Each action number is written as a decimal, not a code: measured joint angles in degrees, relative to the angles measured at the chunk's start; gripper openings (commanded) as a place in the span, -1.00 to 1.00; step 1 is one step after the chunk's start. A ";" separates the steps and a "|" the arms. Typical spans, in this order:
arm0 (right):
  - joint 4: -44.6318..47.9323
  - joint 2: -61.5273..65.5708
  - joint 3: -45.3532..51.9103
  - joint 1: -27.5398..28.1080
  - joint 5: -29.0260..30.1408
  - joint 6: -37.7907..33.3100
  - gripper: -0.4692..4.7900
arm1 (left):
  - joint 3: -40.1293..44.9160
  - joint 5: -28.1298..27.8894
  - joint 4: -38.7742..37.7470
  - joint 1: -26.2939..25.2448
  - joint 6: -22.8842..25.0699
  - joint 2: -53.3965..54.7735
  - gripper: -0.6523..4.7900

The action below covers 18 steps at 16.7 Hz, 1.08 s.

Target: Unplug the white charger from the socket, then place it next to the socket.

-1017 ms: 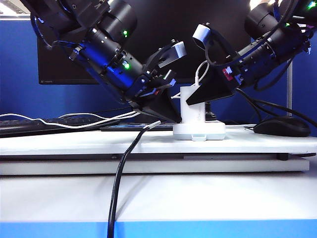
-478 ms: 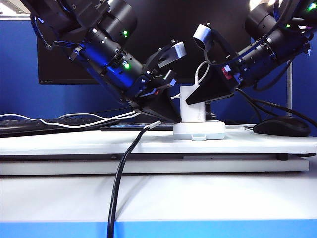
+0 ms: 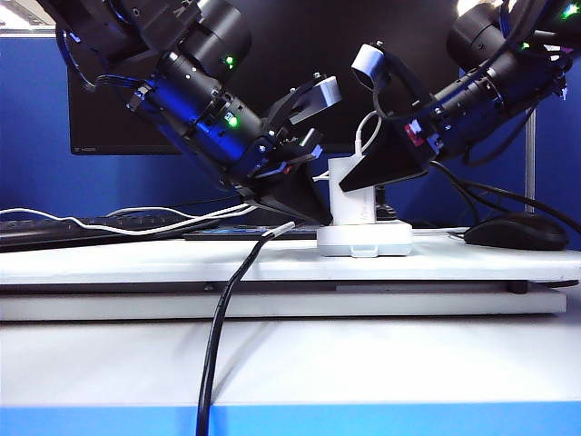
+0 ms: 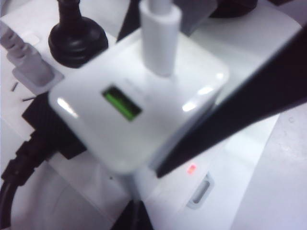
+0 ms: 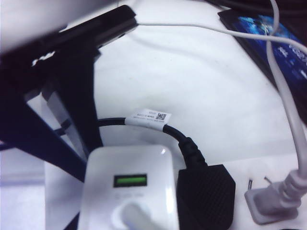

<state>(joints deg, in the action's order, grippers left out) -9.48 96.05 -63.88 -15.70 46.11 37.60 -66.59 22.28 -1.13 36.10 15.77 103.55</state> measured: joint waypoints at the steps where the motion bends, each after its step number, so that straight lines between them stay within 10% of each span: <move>1: -0.11 -0.04 -0.02 -0.11 -0.33 0.70 -0.81 | 0.00 -0.02 0.00 0.00 0.00 0.00 -0.78; 18: 1.95 -0.50 0.09 -0.70 -1.29 -2.14 -0.82 | -0.11 -0.48 0.24 0.00 0.04 0.13 -0.78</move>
<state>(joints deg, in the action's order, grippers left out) -7.53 95.55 -63.79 -16.40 44.82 35.46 -66.70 21.80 -0.89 36.10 15.81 103.68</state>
